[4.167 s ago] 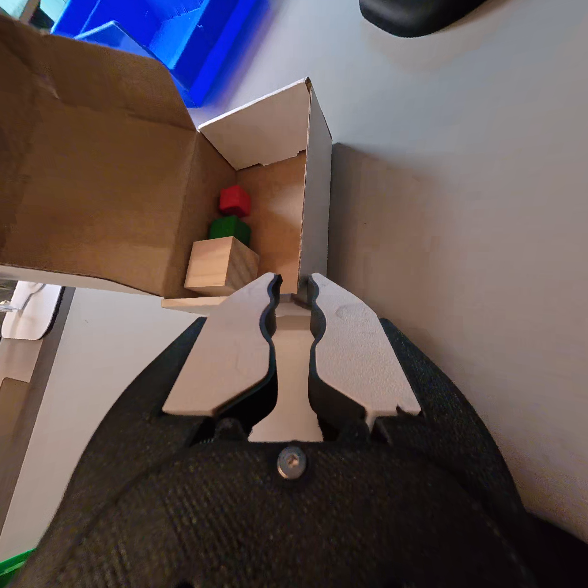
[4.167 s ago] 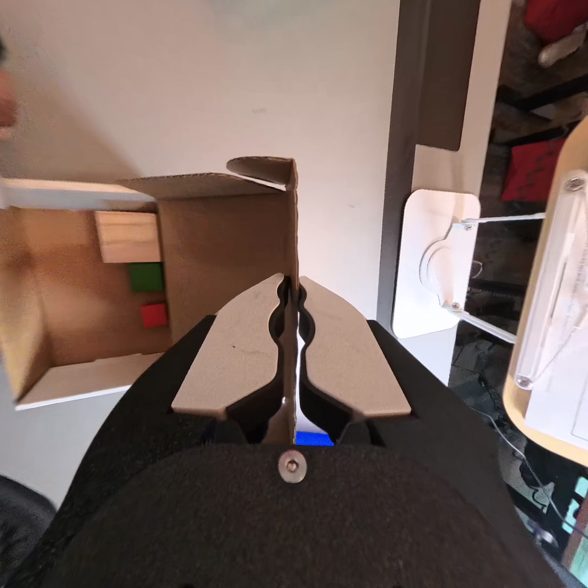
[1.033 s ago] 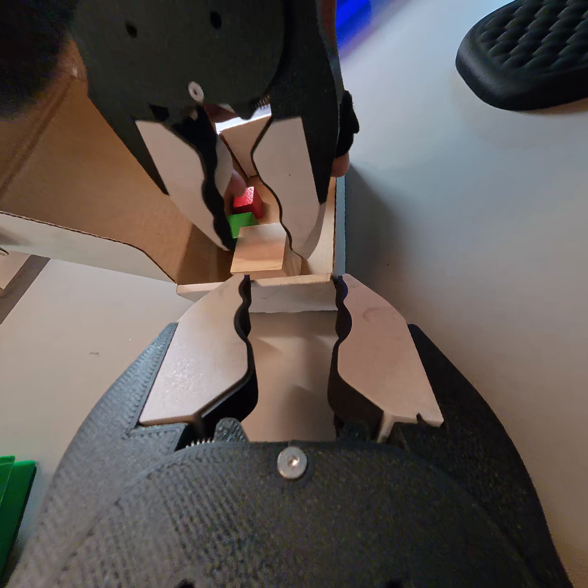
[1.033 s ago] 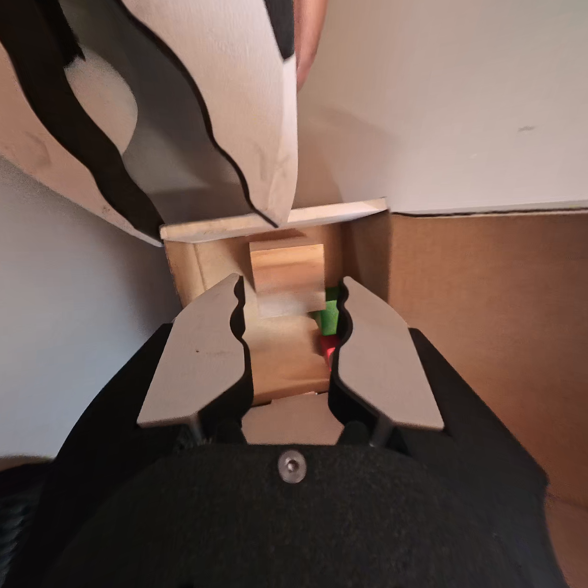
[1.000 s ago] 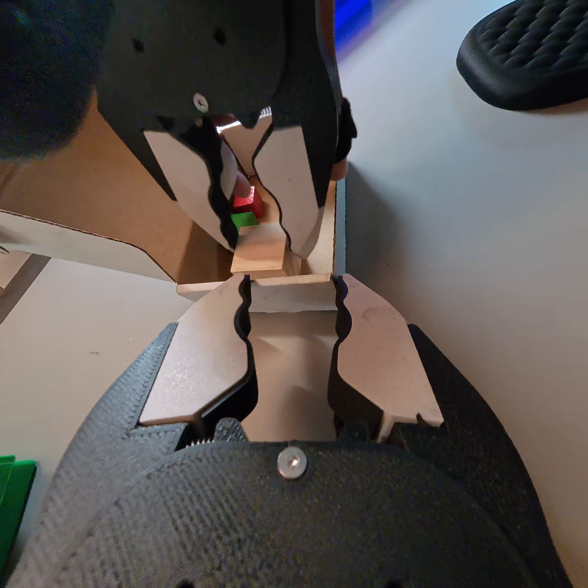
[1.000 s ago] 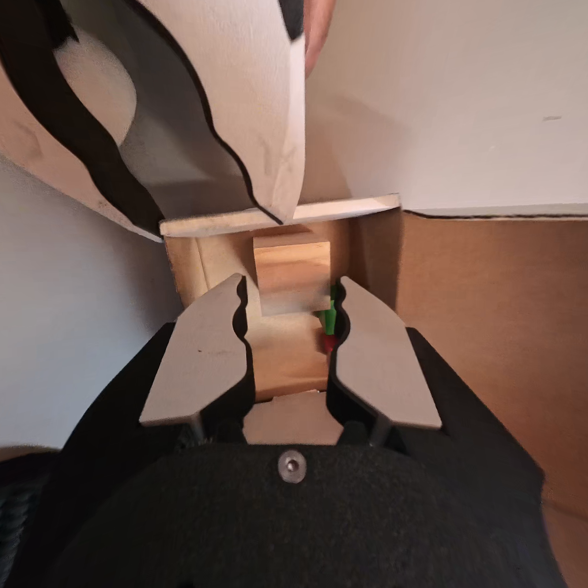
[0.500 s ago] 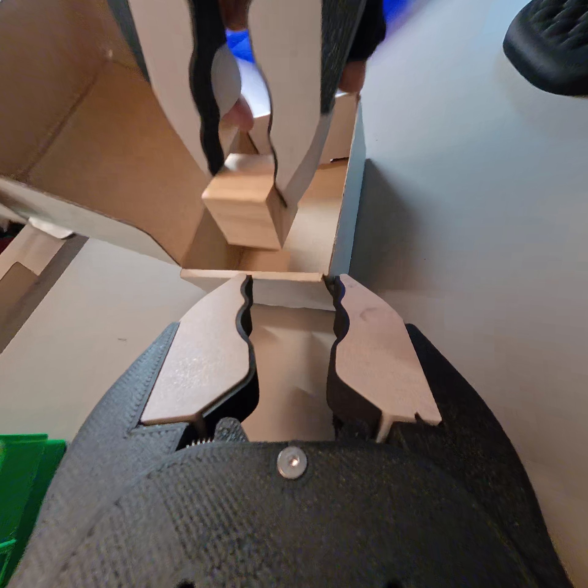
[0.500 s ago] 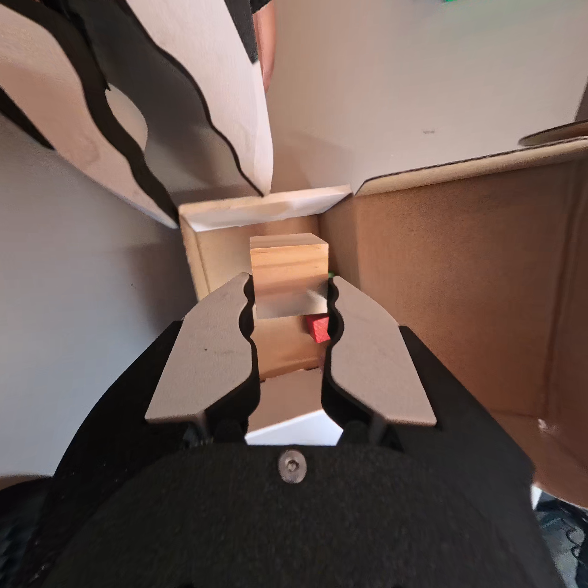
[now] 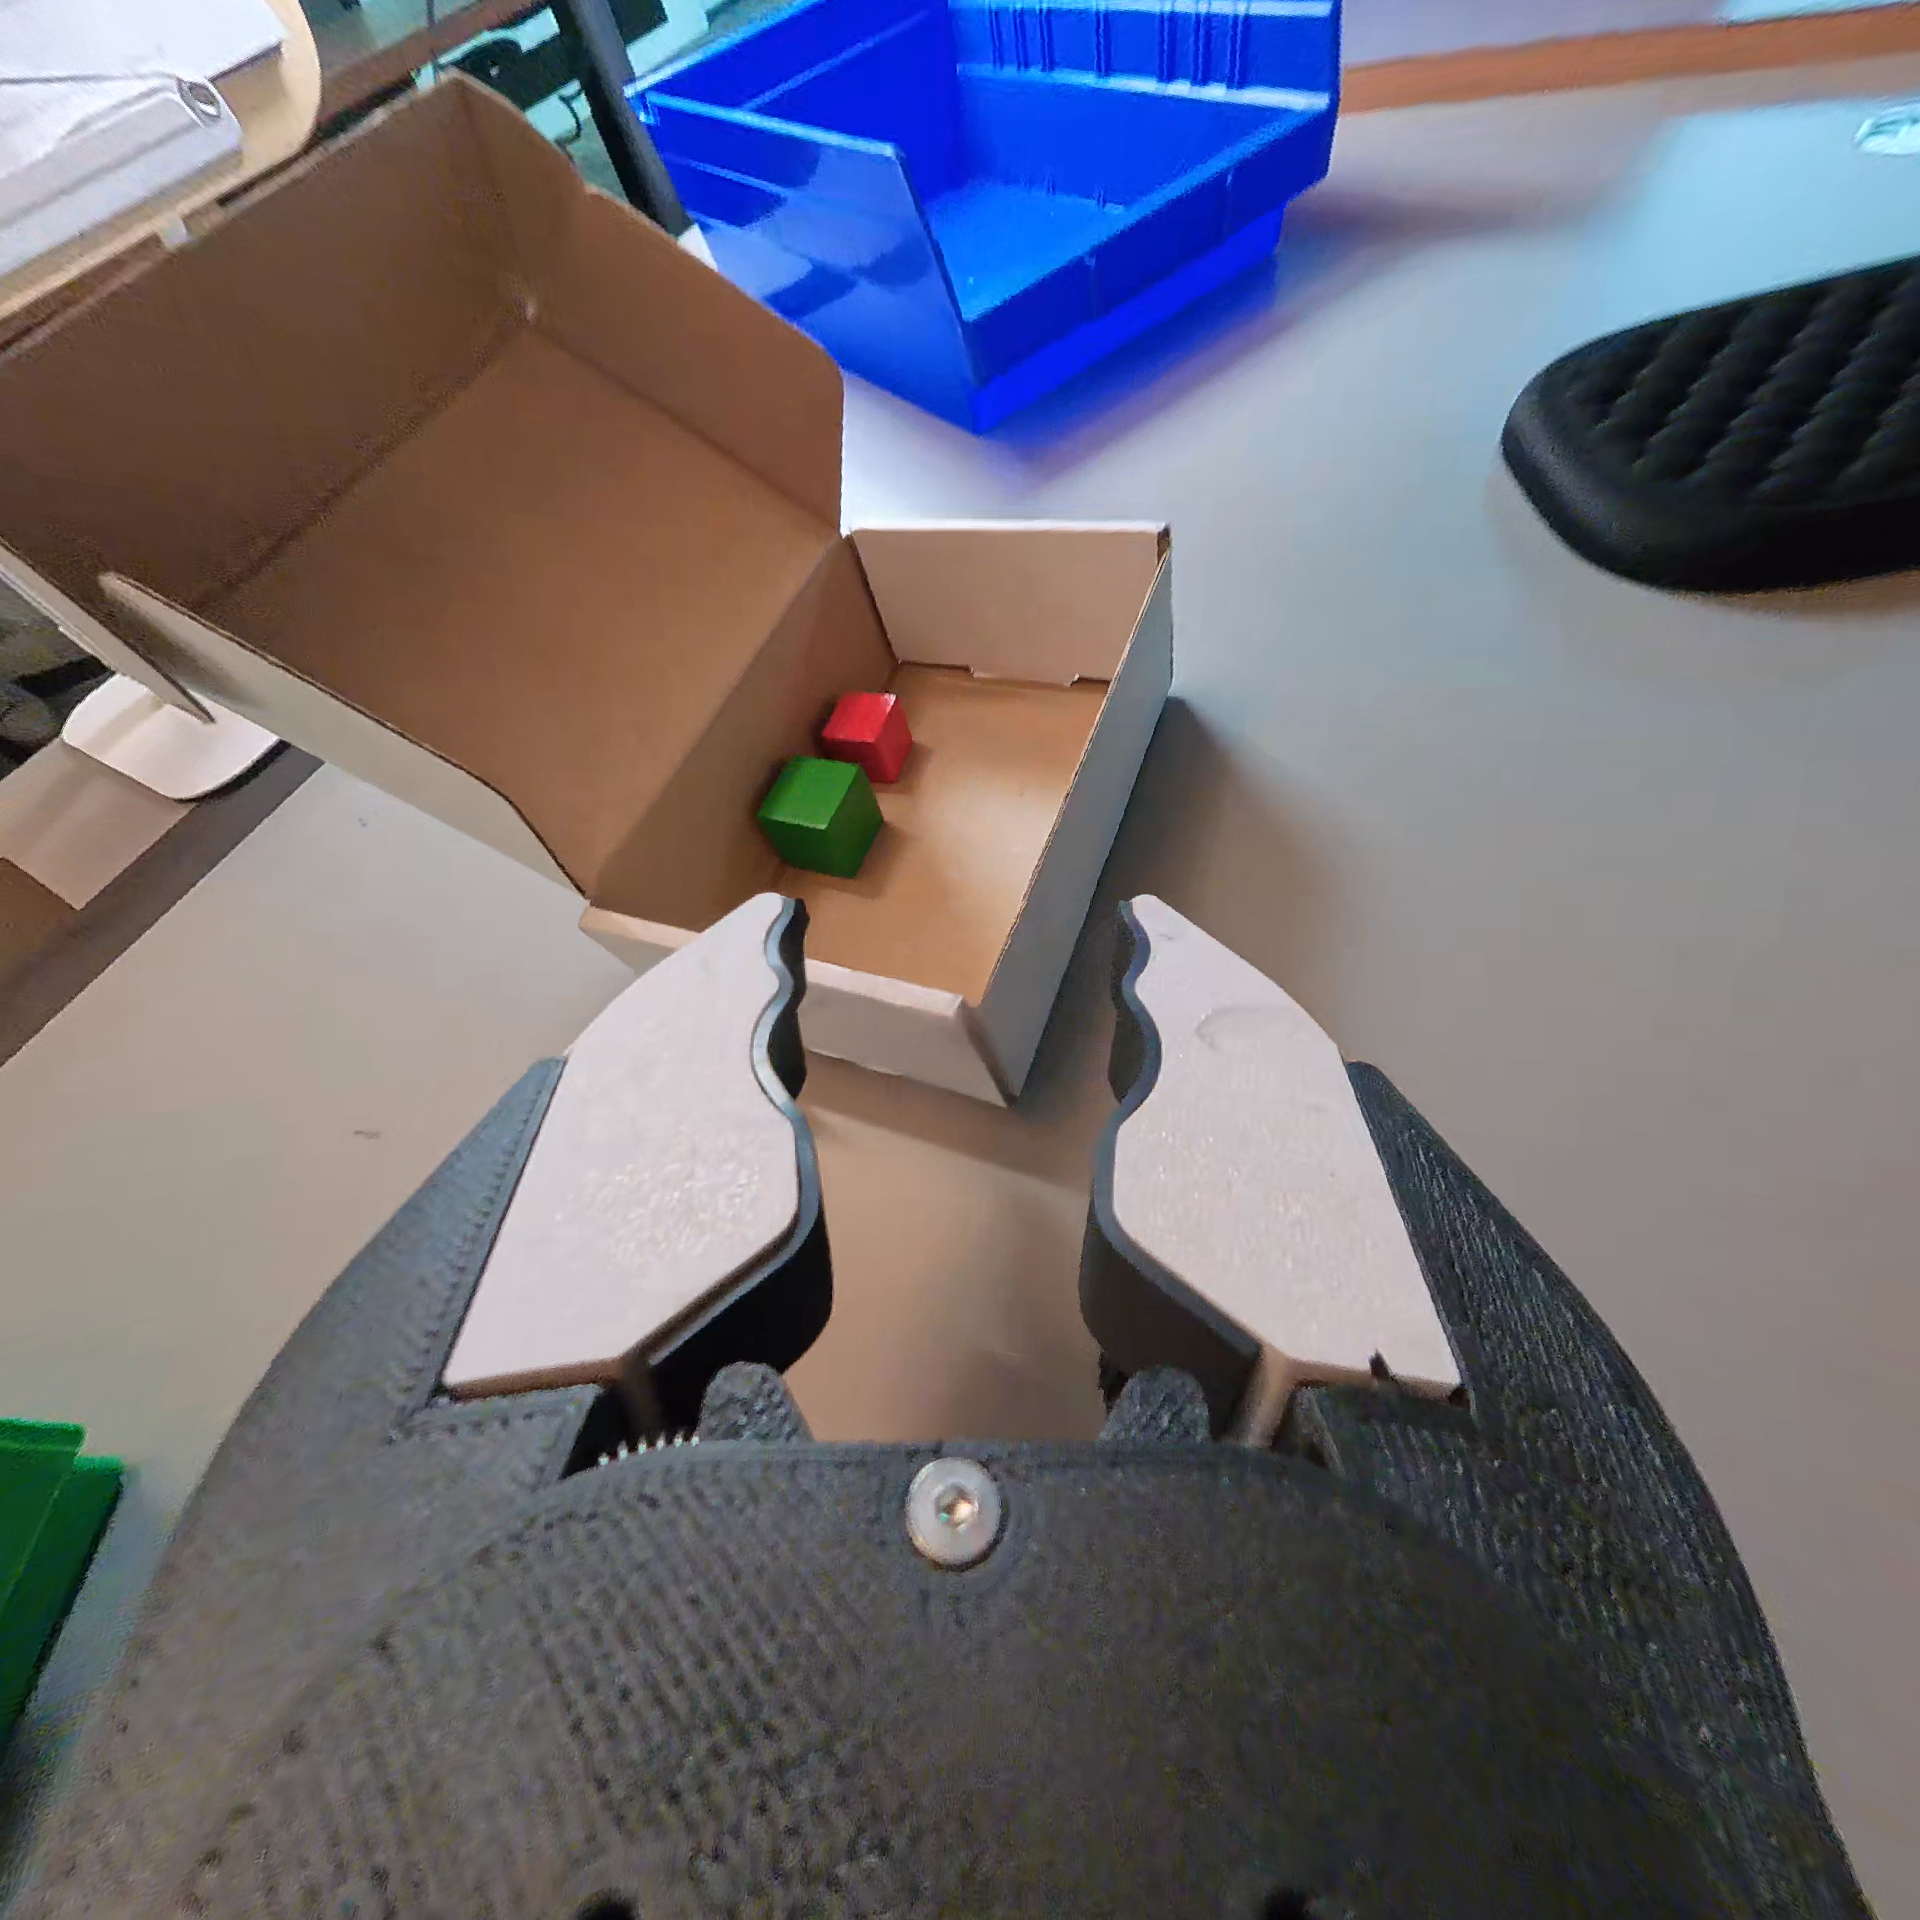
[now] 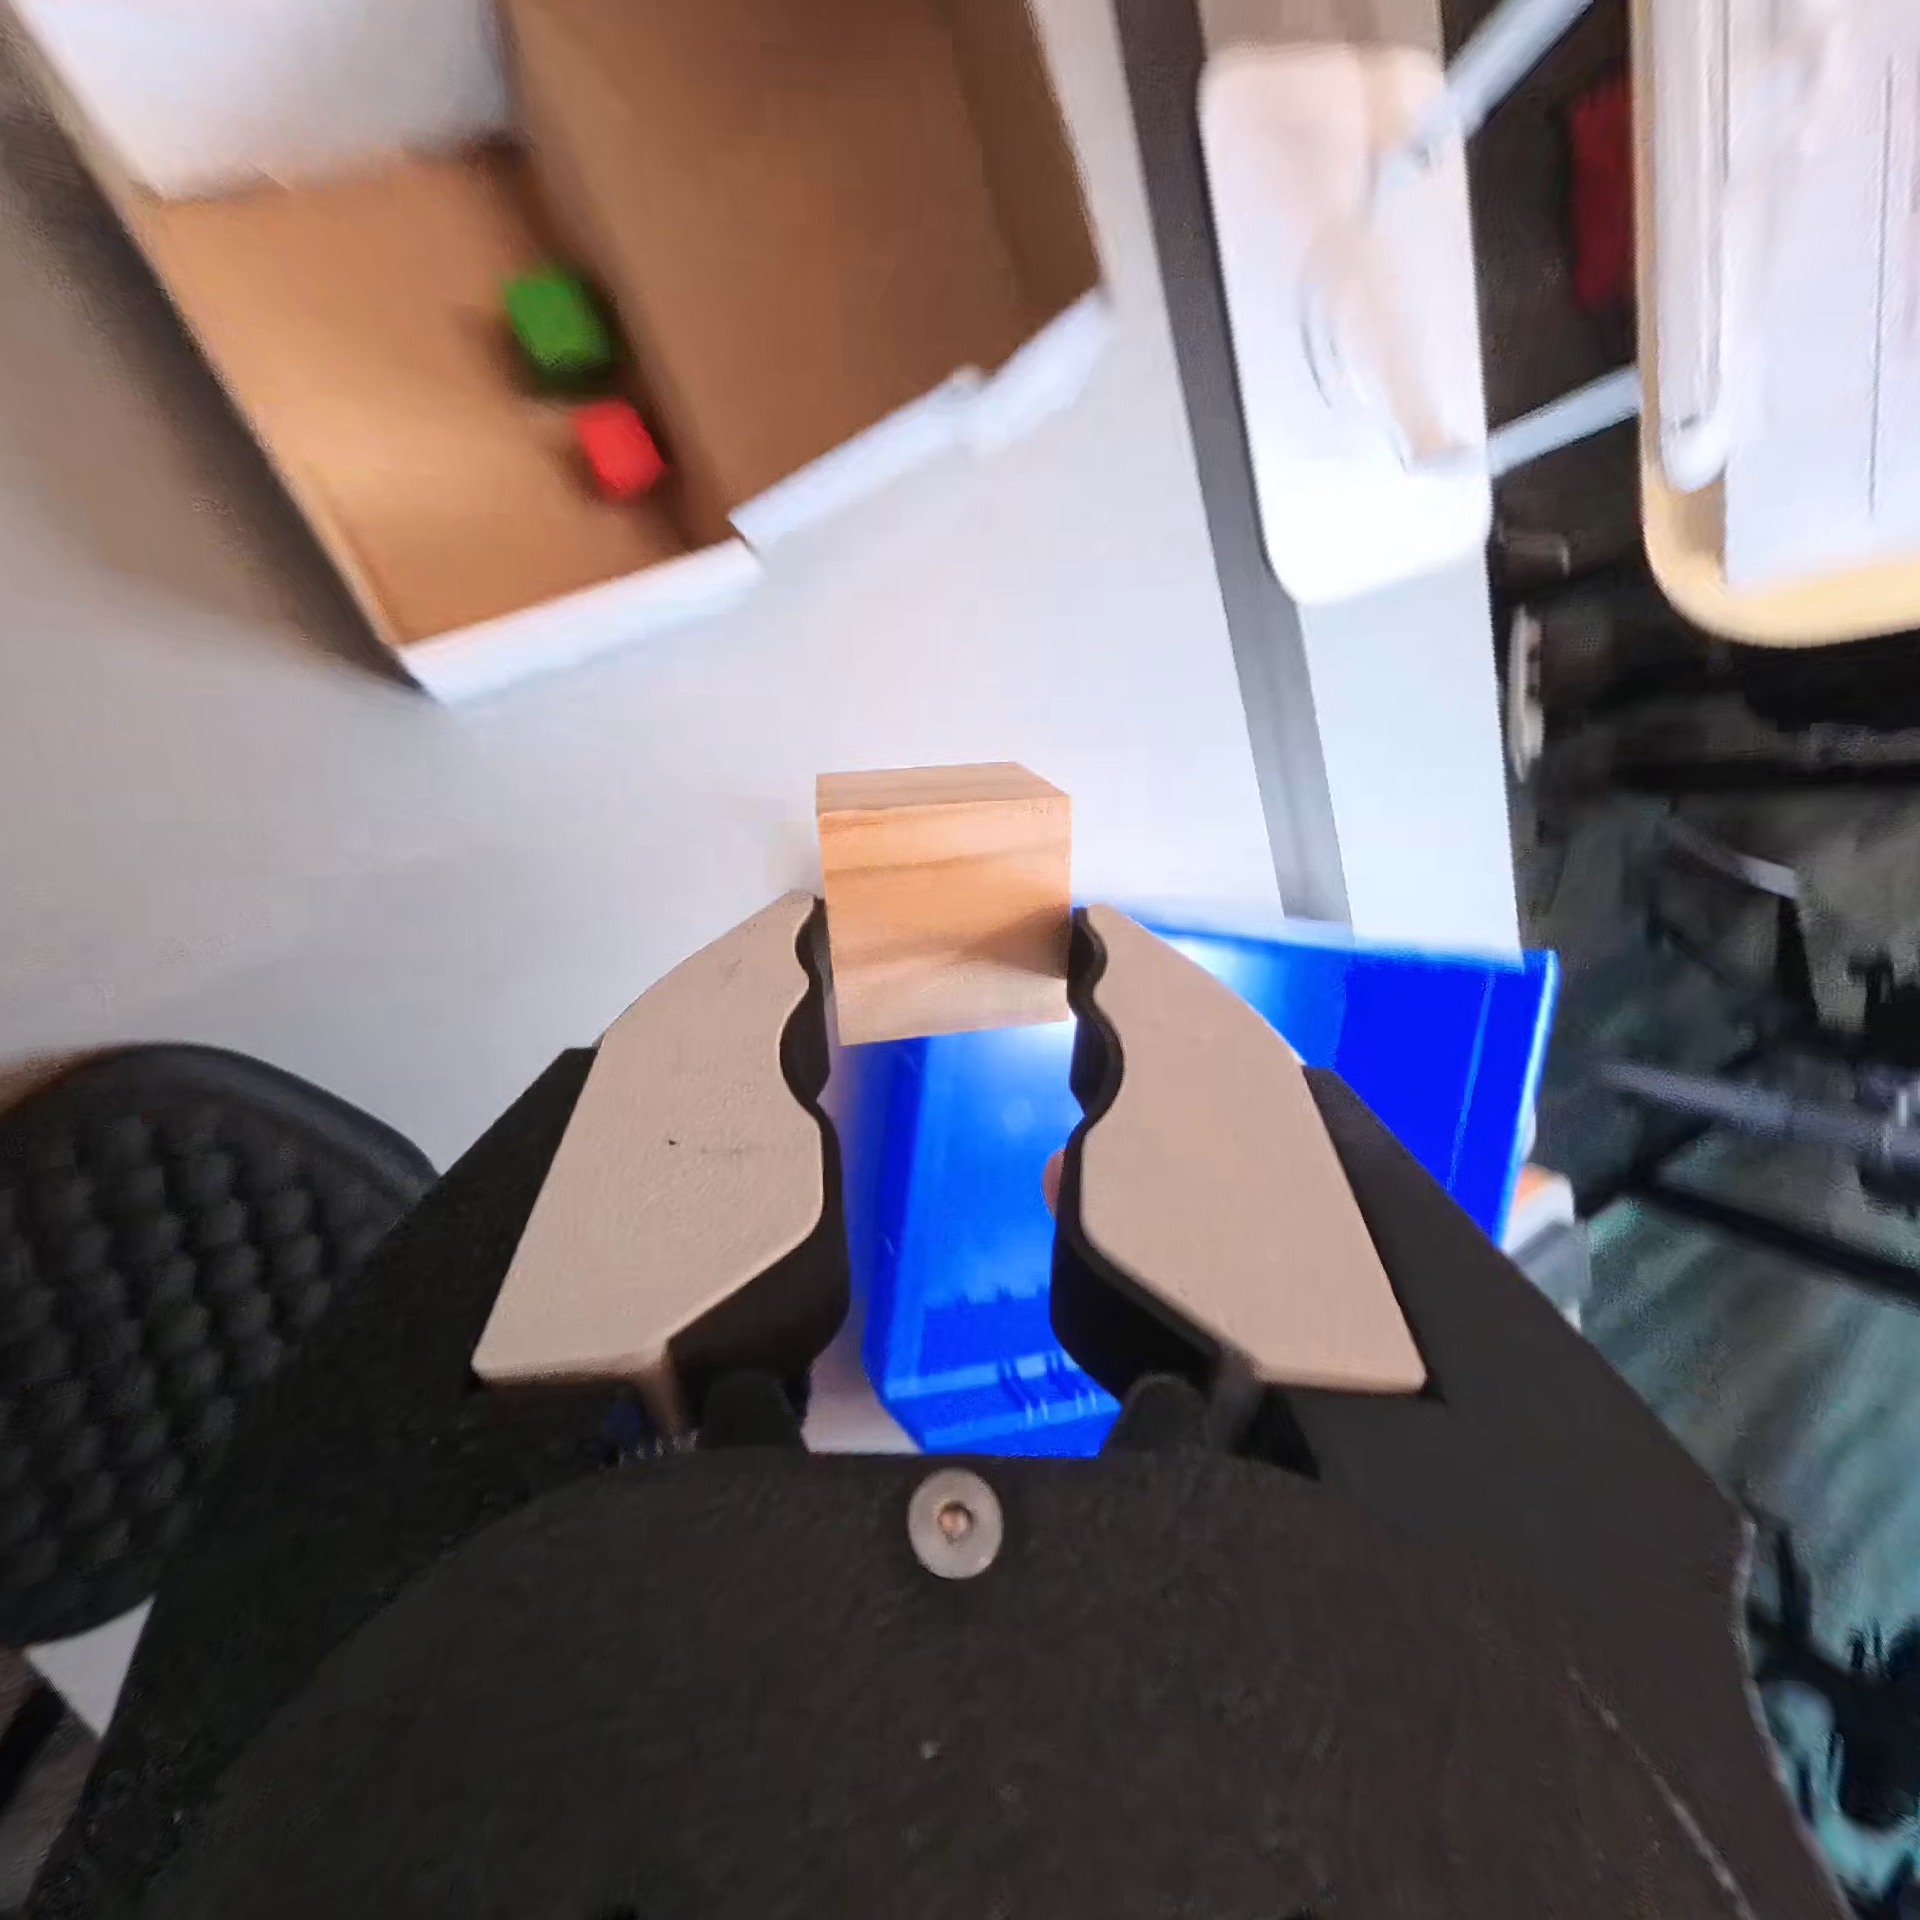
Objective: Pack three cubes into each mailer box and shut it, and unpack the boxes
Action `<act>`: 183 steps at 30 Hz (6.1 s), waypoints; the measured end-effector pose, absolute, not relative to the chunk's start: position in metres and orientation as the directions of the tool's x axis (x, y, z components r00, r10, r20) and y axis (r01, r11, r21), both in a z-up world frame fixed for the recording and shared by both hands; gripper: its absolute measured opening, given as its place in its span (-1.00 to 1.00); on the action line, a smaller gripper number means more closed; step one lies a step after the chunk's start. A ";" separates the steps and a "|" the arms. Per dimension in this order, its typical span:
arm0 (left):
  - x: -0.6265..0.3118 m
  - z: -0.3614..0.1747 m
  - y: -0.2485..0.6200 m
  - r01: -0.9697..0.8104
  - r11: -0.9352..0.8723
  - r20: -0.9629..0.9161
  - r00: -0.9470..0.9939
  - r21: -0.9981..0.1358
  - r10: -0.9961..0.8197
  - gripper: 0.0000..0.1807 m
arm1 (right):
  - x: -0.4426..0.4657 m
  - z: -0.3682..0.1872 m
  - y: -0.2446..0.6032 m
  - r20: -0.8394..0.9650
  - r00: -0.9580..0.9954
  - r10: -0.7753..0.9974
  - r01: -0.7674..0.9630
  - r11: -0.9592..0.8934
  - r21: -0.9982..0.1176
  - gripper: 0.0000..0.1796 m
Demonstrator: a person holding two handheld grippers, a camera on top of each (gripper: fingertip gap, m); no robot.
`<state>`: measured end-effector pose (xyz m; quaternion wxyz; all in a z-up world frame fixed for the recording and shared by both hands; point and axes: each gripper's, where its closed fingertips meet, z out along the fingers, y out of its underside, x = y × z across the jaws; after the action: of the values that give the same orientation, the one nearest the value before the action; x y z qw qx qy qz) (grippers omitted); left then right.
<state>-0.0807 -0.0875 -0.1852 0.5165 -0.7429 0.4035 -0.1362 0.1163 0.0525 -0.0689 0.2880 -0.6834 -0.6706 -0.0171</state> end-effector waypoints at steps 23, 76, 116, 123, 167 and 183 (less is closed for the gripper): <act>-0.094 -0.196 -0.074 -0.441 -0.175 -0.195 0.672 -0.880 -0.714 -0.38 | 0.208 -0.235 0.195 0.169 0.291 0.942 0.951 -0.266 -0.154 -0.51; -0.081 -0.210 -0.086 -0.520 -0.152 -0.248 0.620 -0.840 -0.744 -0.41 | -0.055 -0.242 -0.016 0.265 -0.262 0.928 0.929 0.317 -0.190 -0.60; -0.082 -0.200 -0.087 -0.486 -0.151 -0.228 0.634 -0.861 -0.739 -0.40 | 0.258 -0.236 0.200 0.264 0.329 0.907 0.944 -0.318 -0.085 -0.68; -0.081 -0.204 -0.087 -0.495 -0.159 -0.224 0.627 -0.854 -0.746 -0.41 | 0.258 -0.244 0.203 0.280 0.292 0.915 0.956 -0.267 -0.122 -0.68; -0.084 -0.214 -0.084 -0.535 -0.171 -0.256 0.630 -0.828 -0.734 -0.45 | -0.021 -0.253 0.014 0.363 -0.296 0.883 0.955 0.282 0.092 -0.63; -0.084 -0.215 -0.085 -0.534 -0.172 -0.251 0.628 -0.828 -0.737 -0.45 | -0.027 -0.224 -0.008 0.287 -0.279 0.916 0.949 0.310 -0.066 -0.77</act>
<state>-0.0839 -0.0847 -0.2148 0.4885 -0.7584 0.4188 -0.1040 -0.0270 -0.0077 -0.2239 0.1368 -0.5846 -0.7975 -0.0592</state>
